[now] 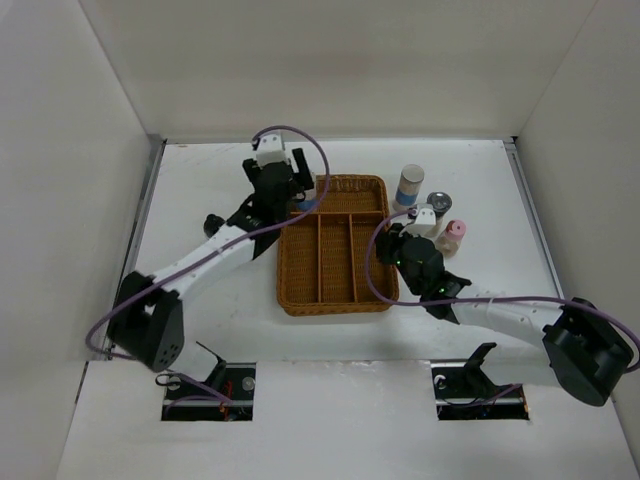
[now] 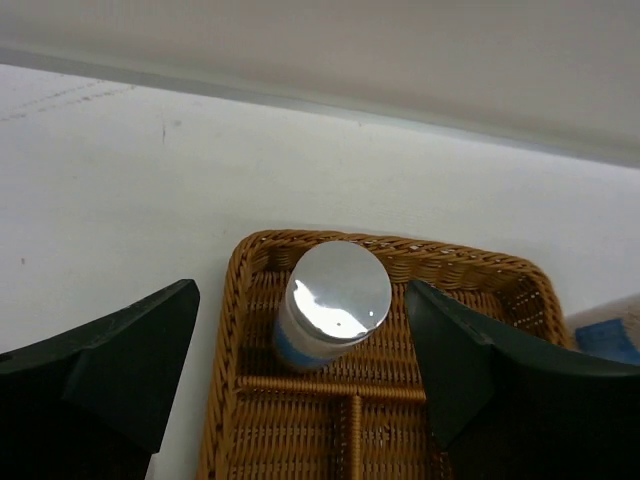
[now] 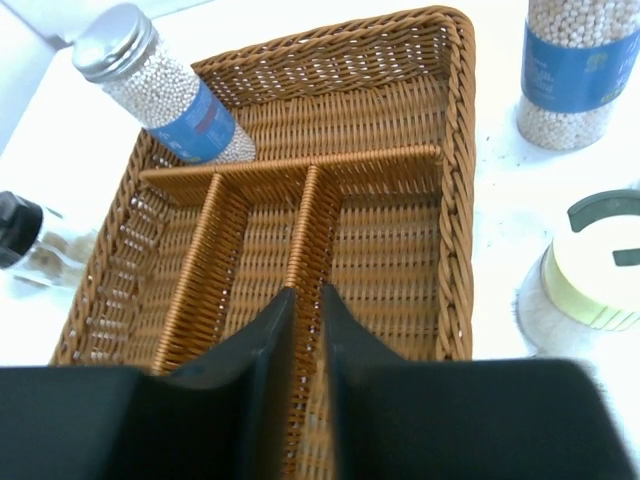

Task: Organize the condiment bottles

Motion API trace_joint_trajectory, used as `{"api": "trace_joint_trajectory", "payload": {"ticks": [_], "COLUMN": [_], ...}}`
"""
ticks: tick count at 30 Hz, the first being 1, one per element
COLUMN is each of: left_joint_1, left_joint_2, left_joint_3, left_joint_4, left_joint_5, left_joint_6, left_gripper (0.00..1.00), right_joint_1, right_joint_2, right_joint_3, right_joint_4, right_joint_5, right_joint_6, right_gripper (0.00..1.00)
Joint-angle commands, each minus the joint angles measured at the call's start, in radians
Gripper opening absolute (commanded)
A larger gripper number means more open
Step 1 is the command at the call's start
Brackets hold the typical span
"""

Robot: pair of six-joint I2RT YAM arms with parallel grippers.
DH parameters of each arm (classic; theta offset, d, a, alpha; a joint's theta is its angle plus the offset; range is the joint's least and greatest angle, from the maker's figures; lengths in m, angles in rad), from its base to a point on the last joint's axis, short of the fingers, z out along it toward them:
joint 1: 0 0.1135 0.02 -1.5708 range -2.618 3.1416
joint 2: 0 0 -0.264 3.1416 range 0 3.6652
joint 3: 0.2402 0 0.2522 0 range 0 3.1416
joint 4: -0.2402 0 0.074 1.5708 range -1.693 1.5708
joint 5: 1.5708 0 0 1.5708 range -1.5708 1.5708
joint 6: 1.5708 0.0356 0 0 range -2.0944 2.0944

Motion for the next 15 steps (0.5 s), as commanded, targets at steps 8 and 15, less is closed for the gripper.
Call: {"api": "trace_joint_trajectory", "payload": {"ticks": [8,15], "left_joint_1": [0.005,-0.031], "left_joint_2": [-0.437,-0.540], "left_joint_3": [-0.394,-0.586], "left_joint_4": [0.161,0.216], "left_joint_5": [0.087,0.266], "left_joint_6": [-0.154,-0.227], "left_gripper": [0.33,0.29], "right_joint_1": [0.015,0.002], "right_joint_2": [-0.002,-0.062], "right_joint_3": [0.040,0.107], "right_joint_4": [0.019,-0.088], "right_joint_5": [-0.019,0.001], "right_joint_6": [-0.028,-0.028], "right_gripper": [0.13,0.40]}}
